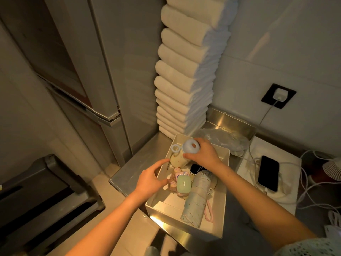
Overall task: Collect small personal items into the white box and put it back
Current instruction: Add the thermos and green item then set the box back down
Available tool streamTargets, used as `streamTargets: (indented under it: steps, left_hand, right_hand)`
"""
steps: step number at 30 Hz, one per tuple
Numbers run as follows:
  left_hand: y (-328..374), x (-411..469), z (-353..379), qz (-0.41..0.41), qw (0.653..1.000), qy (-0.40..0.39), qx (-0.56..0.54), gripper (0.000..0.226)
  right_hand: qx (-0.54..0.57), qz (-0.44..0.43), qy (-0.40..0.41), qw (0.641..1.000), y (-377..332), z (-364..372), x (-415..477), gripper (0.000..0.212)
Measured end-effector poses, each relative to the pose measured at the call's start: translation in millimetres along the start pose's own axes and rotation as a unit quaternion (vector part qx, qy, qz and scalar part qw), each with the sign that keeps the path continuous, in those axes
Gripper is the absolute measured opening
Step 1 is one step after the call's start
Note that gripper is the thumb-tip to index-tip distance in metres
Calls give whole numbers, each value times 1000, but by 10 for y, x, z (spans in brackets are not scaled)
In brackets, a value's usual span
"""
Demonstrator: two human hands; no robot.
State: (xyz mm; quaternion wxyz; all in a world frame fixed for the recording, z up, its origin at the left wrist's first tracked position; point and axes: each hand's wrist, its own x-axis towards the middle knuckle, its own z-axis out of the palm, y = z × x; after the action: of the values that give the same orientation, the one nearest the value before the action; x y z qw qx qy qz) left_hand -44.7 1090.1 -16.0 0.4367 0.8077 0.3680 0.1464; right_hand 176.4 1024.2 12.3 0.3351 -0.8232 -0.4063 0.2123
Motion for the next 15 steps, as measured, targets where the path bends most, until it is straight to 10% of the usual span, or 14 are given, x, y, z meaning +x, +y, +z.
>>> streamTargets:
  steps: [15]
  left_hand:
    - [-51,20,17,-4,1000,-14,-2,68]
  right_hand:
    - [-86,-6,31,996,234,-179,-181,61]
